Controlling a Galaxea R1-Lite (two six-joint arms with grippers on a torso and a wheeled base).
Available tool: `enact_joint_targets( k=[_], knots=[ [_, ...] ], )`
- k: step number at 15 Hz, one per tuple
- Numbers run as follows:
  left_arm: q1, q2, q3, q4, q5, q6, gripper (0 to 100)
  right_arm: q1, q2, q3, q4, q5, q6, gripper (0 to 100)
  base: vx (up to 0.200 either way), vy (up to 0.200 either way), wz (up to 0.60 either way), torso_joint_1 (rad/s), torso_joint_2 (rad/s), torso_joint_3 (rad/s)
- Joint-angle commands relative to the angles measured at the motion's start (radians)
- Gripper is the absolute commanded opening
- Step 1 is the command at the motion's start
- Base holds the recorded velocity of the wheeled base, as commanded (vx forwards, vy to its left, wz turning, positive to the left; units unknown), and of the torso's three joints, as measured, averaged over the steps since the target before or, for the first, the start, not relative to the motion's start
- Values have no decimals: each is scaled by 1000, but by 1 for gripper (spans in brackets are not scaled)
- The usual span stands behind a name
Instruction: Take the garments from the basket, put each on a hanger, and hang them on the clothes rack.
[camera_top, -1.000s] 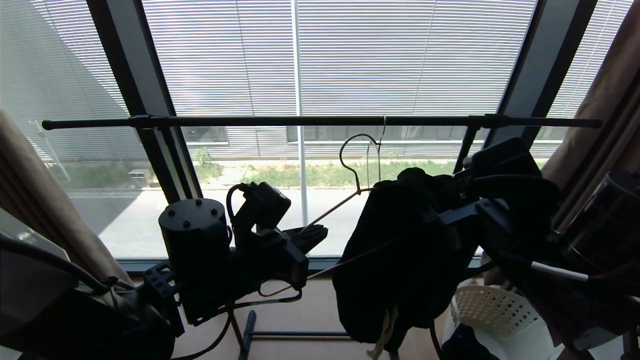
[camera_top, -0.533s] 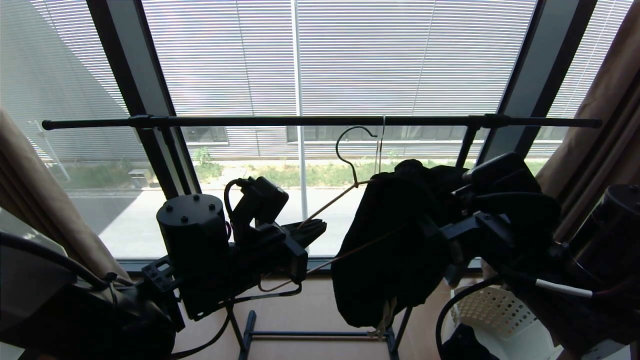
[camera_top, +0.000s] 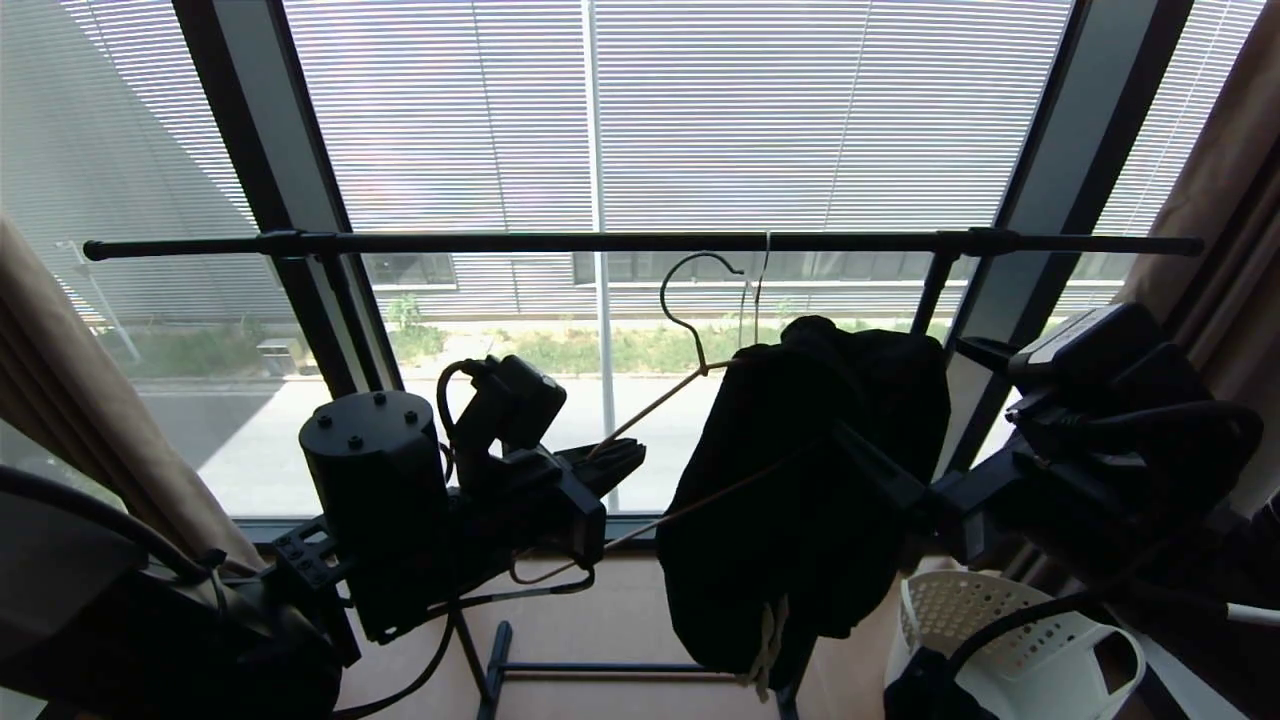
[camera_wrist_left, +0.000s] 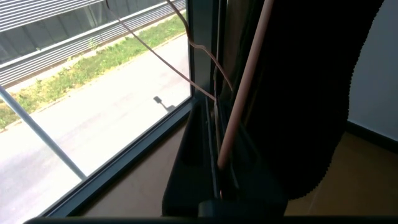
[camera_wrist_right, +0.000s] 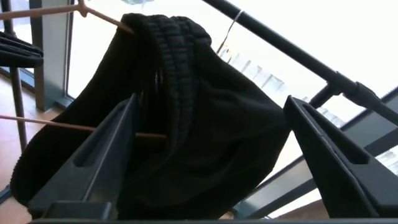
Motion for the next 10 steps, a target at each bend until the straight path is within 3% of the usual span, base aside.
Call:
enact_joint_targets(
  k=[1,4,6,8,10],
  knots=[
    [7,-3,10,0,-4,1,0,-18,-85,-49,111,59,33,100,0,0,0,0,0,0],
    [18,-10,31,-9,-22,1,0,-190,-208,-295,655,411,110,100,0,0,0,0,0,0],
    [22,-12,57,-34,-53,1,0,-315,-217,-450,921,642,113,100,0,0,0,0,0,0],
    [28,-12,77,-54,-72,1,0,-386,-189,-514,985,750,106,100,0,0,0,0,0,0],
    [28,-13,88,-66,-75,1,0,-423,-111,-554,988,772,47,100,0,0,0,0,0,0]
  ],
)
